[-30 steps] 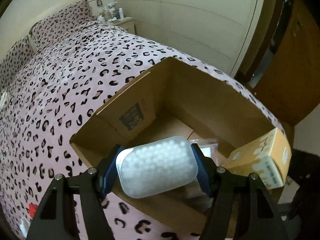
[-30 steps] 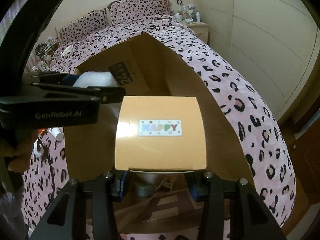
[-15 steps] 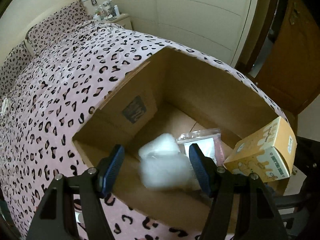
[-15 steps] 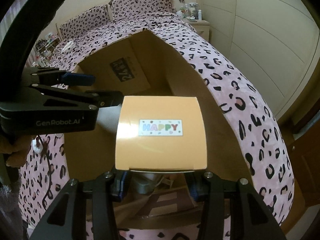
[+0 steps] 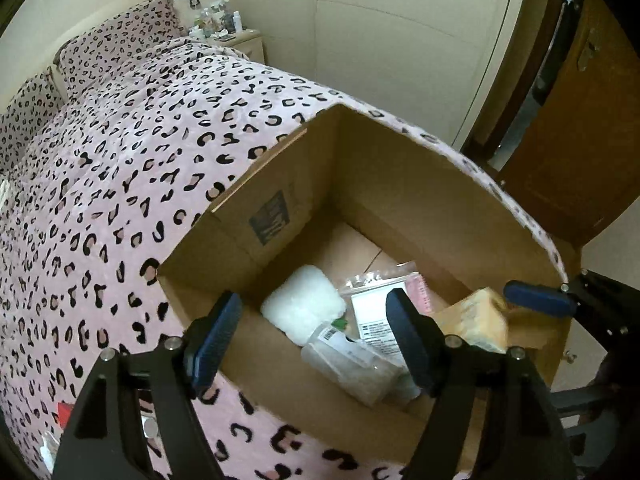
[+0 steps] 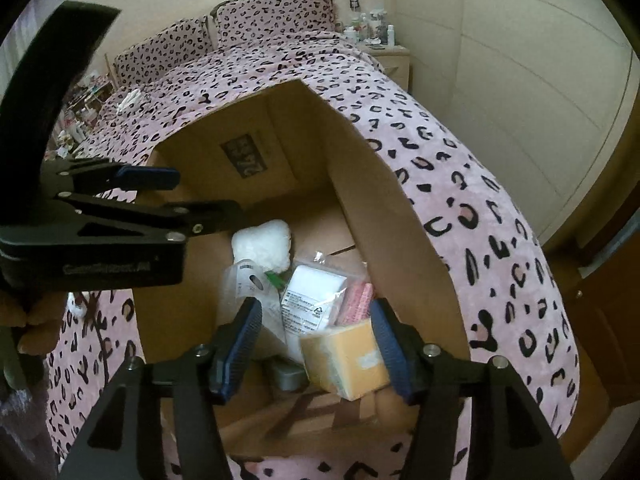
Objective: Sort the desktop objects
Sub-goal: 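Open both tools to drop the cotton-pad pack and HAPPY box into the box, then move both open tools back over the remaining items on the bed, then grasp the white sock with the left tool while the right tool grasps the Hello Kitty plush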
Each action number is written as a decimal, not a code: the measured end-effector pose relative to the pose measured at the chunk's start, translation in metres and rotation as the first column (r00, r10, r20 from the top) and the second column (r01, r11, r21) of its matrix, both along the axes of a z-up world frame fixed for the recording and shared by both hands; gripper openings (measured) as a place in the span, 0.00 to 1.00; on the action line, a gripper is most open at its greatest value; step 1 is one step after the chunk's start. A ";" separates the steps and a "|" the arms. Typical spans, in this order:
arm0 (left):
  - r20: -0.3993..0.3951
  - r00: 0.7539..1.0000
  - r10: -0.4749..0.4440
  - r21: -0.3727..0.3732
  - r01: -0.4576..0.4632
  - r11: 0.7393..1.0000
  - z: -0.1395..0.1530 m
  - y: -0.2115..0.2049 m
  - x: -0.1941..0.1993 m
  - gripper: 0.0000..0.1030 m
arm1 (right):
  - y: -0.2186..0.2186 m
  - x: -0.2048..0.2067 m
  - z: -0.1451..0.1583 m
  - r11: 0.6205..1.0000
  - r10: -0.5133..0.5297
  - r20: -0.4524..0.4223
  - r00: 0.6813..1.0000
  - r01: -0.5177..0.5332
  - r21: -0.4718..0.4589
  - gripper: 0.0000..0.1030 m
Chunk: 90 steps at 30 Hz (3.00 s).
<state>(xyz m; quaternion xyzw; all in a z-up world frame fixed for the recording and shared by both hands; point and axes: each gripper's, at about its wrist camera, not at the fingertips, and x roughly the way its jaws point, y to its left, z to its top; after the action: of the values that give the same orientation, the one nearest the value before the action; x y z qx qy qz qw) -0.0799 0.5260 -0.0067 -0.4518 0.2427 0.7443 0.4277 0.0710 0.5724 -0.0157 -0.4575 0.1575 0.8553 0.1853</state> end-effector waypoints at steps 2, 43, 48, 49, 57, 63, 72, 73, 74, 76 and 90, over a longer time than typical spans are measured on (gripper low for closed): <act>-0.007 1.000 0.010 0.008 -0.010 1.000 0.008 -0.004 0.002 0.74 | -0.001 0.002 0.005 1.000 0.000 -0.002 1.000 0.000 0.002 0.57; 0.021 0.840 0.543 0.033 -0.543 0.839 0.031 -0.380 0.075 0.81 | -0.240 0.006 0.061 0.955 0.294 -0.081 0.952 -0.296 -0.011 0.57; 0.049 0.770 0.636 -0.002 -0.637 0.771 0.009 -0.438 0.082 0.81 | -0.277 0.001 0.045 0.938 0.339 -0.085 0.937 -0.343 -0.047 0.57; 0.051 0.754 0.655 -0.005 -0.656 0.755 0.006 -0.449 0.084 0.81 | -0.286 0.000 0.043 0.933 0.350 -0.091 0.932 -0.355 -0.054 0.57; 0.068 0.675 0.735 -0.004 -0.737 0.676 -0.006 -0.508 0.099 0.81 | -0.333 -0.008 0.026 0.911 0.394 -0.102 0.914 -0.402 -0.087 0.57; 0.066 0.639 0.767 0.001 -0.768 0.640 -0.008 -0.538 0.094 0.81 | -0.362 -0.019 0.007 0.897 0.421 -0.074 0.904 -0.427 -0.109 0.57; 0.040 0.589 0.807 0.029 -0.808 0.589 -0.025 -0.579 0.028 0.93 | -0.358 -0.055 -0.023 0.931 0.347 -0.027 0.937 -0.348 -0.114 0.60; 0.047 0.585 0.810 0.036 -0.811 0.584 -0.028 -0.583 0.018 0.93 | -0.355 -0.059 -0.027 0.935 0.335 -0.023 0.942 -0.335 -0.119 0.60; 0.053 0.579 0.814 0.038 -0.816 0.577 -0.032 -0.588 0.004 0.93 | -0.352 -0.065 -0.032 0.940 0.317 -0.015 0.948 -0.316 -0.125 0.60; 0.057 0.578 0.814 0.040 -0.816 0.576 -0.039 -0.593 -0.015 0.93 | -0.347 -0.076 -0.038 0.946 0.296 -0.009 0.955 -0.295 -0.132 0.60; -0.008 0.615 0.788 0.012 -0.788 0.615 -0.078 -0.591 -0.137 0.93 | -0.333 -0.179 -0.068 0.958 0.260 0.013 0.966 -0.256 -0.130 0.62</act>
<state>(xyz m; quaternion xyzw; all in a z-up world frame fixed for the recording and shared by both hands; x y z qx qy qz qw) -0.2172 -0.0651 -0.0843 -0.5062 0.0201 0.8602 0.0581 -0.1080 0.2396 -0.0841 -0.4977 0.1479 0.8535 0.0450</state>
